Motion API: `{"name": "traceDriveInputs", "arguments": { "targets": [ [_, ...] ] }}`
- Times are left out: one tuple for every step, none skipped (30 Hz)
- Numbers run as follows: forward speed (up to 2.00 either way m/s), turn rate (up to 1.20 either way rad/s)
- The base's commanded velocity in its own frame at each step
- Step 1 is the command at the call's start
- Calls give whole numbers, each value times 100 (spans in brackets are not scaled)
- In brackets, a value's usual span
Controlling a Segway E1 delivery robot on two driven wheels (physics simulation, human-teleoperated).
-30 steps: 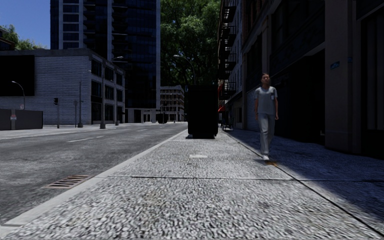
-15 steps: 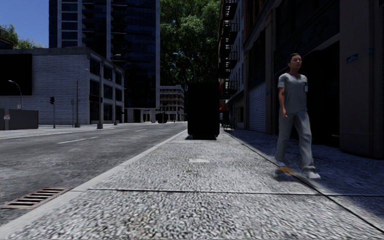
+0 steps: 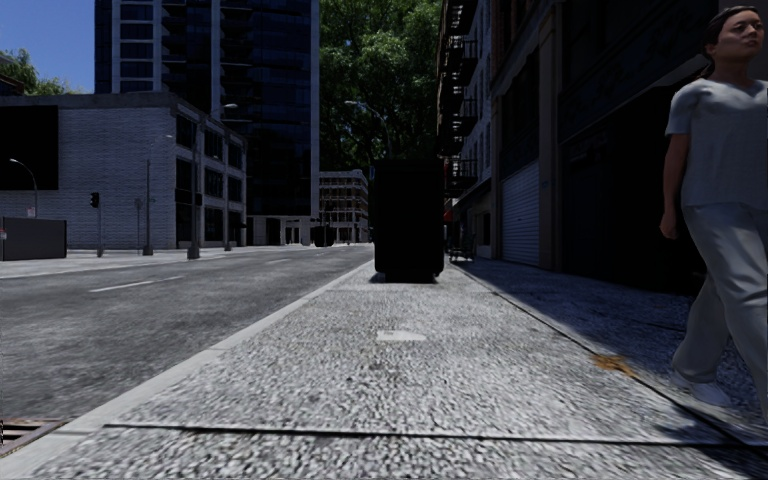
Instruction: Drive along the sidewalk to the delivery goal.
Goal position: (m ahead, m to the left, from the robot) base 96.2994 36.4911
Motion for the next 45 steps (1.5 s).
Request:
{"name": "traceDriveInputs", "arguments": {
  "targets": [
    [146, 0],
    [146, 0],
    [146, 0],
    [146, 0],
    [146, 0],
    [146, 0],
    [145, 0],
    [145, 0],
    [145, 0],
    [145, -11],
    [145, -18],
    [145, -18],
    [145, -21],
    [145, -22],
    [145, -22],
    [146, -36],
    [146, -37],
    [146, -37],
    [146, -37],
    [146, -37],
    [146, -38],
    [146, -38],
    [146, -39],
    [146, -42],
    [146, -44],
    [146, -44],
    [146, -46],
    [146, -50],
    [146, -52],
    [146, -53],
    [146, -53],
    [146, -53],
    [147, -53],
    [147, -53],
    [147, -53],
    [147, -53],
    [147, -53],
    [147, -53],
    [149, -53],
    [152, -53],
    [153, -53],
    [153, -53],
    [153, -53],
    [153, -53],
    [153, -53]
  ]
}}
